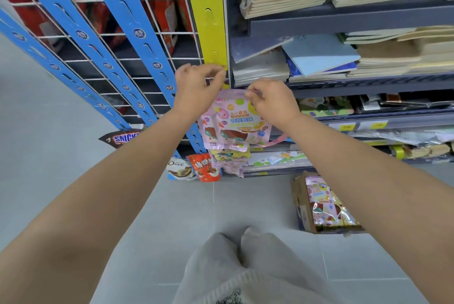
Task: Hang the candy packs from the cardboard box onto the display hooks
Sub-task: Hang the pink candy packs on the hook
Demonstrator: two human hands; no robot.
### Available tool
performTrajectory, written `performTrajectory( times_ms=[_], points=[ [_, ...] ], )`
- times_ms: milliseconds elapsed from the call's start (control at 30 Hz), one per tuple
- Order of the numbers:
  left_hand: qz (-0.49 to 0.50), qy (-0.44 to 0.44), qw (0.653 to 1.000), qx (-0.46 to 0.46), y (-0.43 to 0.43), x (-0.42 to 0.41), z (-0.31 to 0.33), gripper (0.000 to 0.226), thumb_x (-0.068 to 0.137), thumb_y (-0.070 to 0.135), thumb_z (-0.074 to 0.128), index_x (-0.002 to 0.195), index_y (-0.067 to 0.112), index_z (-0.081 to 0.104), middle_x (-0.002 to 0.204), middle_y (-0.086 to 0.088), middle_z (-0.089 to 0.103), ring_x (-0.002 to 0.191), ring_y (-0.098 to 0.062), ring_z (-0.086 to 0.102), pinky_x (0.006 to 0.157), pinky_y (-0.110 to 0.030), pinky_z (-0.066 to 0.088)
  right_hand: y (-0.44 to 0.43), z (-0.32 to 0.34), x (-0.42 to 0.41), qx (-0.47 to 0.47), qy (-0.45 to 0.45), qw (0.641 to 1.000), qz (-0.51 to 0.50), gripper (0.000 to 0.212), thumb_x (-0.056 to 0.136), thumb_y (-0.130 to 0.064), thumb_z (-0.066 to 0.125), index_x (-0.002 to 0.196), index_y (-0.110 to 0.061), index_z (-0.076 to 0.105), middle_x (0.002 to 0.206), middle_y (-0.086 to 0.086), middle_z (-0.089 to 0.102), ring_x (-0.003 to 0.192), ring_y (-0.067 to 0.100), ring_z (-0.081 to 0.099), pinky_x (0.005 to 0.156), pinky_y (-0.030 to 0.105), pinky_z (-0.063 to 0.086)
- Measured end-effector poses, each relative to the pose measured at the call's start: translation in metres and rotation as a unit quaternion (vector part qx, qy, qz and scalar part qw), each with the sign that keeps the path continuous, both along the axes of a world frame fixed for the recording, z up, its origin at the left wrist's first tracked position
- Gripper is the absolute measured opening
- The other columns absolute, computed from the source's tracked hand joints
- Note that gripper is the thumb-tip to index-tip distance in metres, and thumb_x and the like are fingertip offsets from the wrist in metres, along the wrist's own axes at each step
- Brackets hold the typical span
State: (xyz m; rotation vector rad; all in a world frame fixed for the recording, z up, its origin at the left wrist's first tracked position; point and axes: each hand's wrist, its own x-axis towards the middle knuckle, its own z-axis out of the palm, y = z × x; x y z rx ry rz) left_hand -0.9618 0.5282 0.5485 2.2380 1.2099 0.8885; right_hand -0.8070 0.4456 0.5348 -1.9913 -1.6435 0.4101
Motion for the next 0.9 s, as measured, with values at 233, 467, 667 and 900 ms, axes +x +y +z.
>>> performTrajectory(
  times_ms=[233,467,667,900],
  points=[
    [-0.005,0.091,0.994,0.058,0.004,-0.002,0.013,0.021,0.090,0.019,0.054,0.105,0.019,0.069,0.105,0.003,0.071,0.105,-0.017,0.058,0.106,-0.029,0.014,0.022,0.018,-0.011,0.084,0.101,0.990,-0.047,0.021,0.087,-0.023,0.061,0.089,-0.006,0.072,0.089,0.011,0.068,0.085,0.025,0.062,0.079,0.039,0.048],
    [0.111,0.007,0.990,0.092,0.002,-0.001,0.018,0.019,0.090,0.027,0.057,0.097,0.017,0.072,0.087,0.001,0.073,0.087,-0.019,0.060,0.095,-0.022,0.022,0.029,0.022,-0.004,0.114,0.160,0.968,-0.154,0.016,0.082,-0.022,0.067,0.096,-0.014,0.069,0.093,0.001,0.069,0.084,0.015,0.062,0.076,0.035,0.053],
    [0.143,-0.002,0.986,0.085,0.013,0.004,0.021,0.026,0.089,0.034,0.056,0.099,0.017,0.073,0.092,0.002,0.073,0.084,-0.022,0.064,0.097,-0.042,0.040,0.037,0.025,-0.001,0.108,0.149,0.965,-0.188,0.016,0.085,-0.024,0.064,0.095,-0.013,0.072,0.092,0.002,0.072,0.086,0.015,0.066,0.073,0.027,0.051],
    [0.126,0.018,0.989,0.070,0.010,0.008,0.023,0.023,0.091,0.033,0.057,0.100,0.017,0.072,0.099,0.004,0.072,0.091,-0.015,0.061,0.100,-0.031,0.027,0.035,0.030,0.003,0.094,0.144,0.959,-0.224,0.018,0.088,-0.025,0.061,0.097,-0.014,0.072,0.097,0.000,0.072,0.088,0.012,0.065,0.070,0.020,0.042]
  ],
)
